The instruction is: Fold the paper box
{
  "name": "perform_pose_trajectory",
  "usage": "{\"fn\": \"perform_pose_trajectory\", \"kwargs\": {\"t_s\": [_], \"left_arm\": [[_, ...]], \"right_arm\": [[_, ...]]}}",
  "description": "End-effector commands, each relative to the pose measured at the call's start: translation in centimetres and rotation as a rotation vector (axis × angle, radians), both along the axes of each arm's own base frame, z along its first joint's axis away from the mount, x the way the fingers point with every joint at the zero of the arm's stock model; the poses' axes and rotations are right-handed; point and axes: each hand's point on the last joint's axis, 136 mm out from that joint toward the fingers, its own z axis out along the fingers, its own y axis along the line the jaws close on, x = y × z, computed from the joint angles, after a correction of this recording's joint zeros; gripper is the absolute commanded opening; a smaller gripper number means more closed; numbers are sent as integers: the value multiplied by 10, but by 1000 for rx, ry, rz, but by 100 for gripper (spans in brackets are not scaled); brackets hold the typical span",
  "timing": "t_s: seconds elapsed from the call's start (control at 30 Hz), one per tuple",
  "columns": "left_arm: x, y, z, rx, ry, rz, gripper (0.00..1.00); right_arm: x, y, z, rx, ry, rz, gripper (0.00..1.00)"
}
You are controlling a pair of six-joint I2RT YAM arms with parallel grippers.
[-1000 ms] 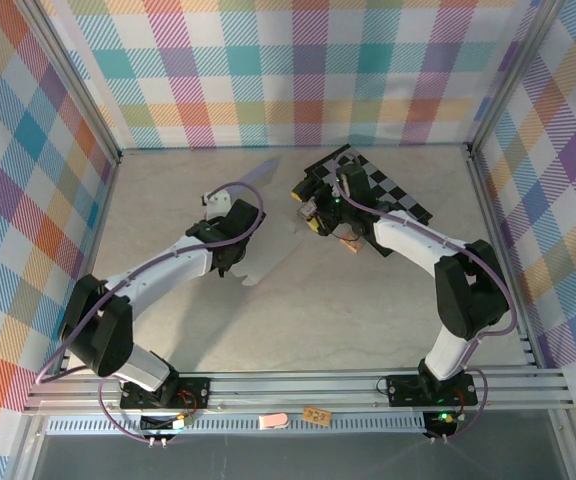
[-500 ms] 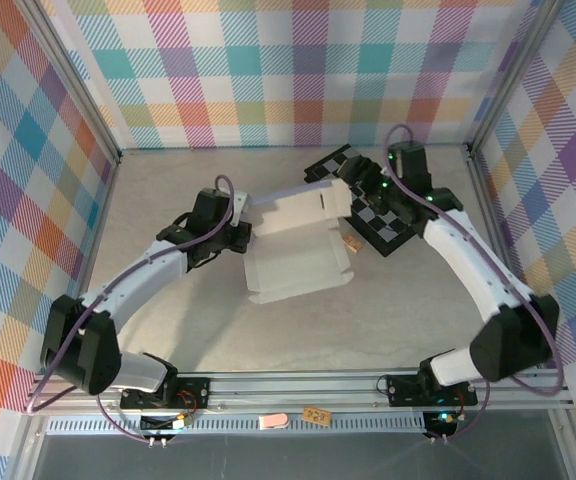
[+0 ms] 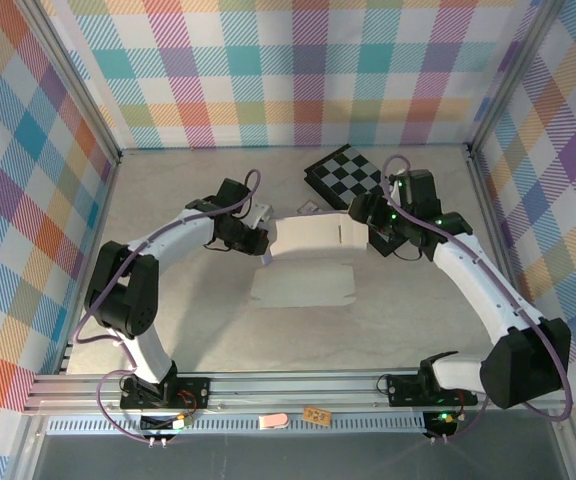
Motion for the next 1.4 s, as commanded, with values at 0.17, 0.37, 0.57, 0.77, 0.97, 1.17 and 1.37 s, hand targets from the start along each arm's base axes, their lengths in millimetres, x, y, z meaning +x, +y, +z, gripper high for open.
{"fn": "perform_pose_trajectory", "kwargs": {"t_s": [0.17,0.37,0.57,0.77,0.97,1.17,1.37], "left_arm": [[-25,7,-1,32,135,-37,0],[-33,8,-3,37,195,-51,0],[-33,8,-3,21,256,-54,0],[-31,8,-6,2,264,-57,0],[-30,3,-12,-22,280,-72,0],[-22,4,-14,-15,256,-51,0],[-14,2,-19,-39,219,8,0]], "right_arm": [[-4,5,-35,-36,55,170,80],[-3,-3,-47,-1,58,216,70],[-25,9,-71,51,59,331,61],[-32,4,-93,32,98,314,65],[-20,14,-100,72,99,350,67],[-9,25,-101,118,114,391,57],[-13,26,-96,123,107,388,31]]}}
